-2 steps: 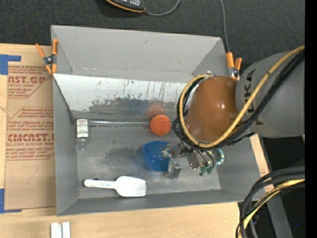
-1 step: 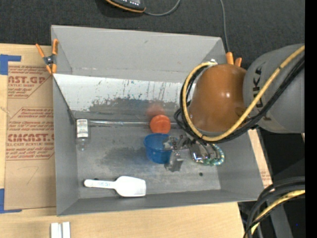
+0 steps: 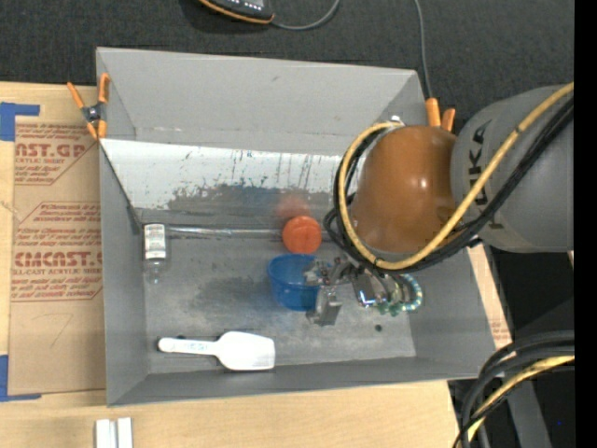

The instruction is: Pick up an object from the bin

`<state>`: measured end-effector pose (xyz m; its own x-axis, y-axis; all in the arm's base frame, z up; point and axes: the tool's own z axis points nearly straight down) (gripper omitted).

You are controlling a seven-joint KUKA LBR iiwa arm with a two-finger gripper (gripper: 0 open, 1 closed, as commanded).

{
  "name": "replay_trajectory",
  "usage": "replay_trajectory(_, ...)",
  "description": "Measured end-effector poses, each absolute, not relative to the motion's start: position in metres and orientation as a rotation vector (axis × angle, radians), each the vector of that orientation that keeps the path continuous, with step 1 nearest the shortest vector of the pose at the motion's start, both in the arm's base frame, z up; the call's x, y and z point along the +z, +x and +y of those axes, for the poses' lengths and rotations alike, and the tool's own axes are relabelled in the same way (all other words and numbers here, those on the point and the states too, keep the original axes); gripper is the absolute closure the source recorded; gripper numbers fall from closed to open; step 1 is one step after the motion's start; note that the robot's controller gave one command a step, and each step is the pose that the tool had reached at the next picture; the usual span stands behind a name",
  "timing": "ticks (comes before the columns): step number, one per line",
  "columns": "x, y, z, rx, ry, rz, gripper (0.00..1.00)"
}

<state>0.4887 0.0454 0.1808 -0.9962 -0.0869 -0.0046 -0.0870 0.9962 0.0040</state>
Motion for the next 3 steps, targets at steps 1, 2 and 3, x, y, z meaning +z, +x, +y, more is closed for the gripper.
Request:
replay_trajectory(1, 0.179, 0.488, 0.055, 0.006, -0.343, 3.118, 1.0)
replay_trajectory(2, 0.172, 0.493, 0.054, 0.009, -0.16, 3.134, 1.0)
replay_trajectory(3, 0.239, 0.489, 0.054, 0.007, -0.168, 3.137, 1.0)
